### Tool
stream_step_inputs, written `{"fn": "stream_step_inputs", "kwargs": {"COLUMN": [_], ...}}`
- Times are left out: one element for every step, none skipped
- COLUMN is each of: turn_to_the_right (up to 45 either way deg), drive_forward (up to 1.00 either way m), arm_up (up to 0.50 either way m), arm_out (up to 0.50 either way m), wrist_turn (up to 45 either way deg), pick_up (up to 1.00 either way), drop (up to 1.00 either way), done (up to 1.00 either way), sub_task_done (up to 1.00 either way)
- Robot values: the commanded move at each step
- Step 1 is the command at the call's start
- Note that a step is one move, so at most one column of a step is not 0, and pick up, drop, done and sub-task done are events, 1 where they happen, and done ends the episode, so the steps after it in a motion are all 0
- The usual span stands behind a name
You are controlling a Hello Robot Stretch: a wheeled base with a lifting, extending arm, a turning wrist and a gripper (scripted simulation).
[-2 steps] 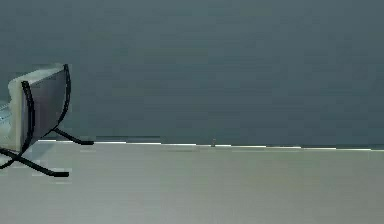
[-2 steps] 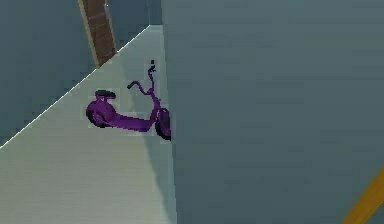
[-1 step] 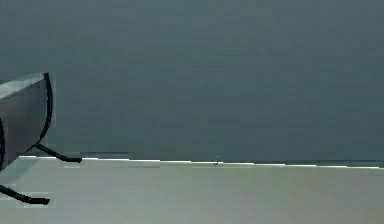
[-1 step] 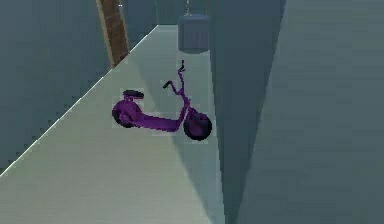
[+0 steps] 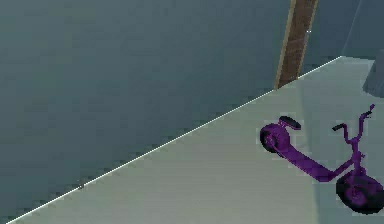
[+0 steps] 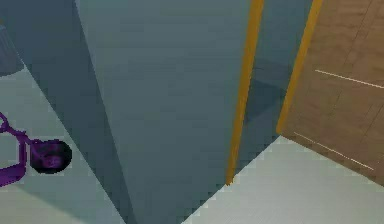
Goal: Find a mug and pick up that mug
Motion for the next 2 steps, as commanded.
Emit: {"fn": "stream_step_inputs", "kwargs": {"turn_to_the_right": [24.0, 0.0], "drive_forward": [0.0, 0.45], "arm_up": [0.0, 0.0], "arm_out": [0.0, 0.0], "wrist_turn": [0.0, 0.0], "pick_up": [0.0, 0.0], "drop": [0.0, 0.0], "done": [0.0, 0.0], "sub_task_done": [0.0, 0.0]}}
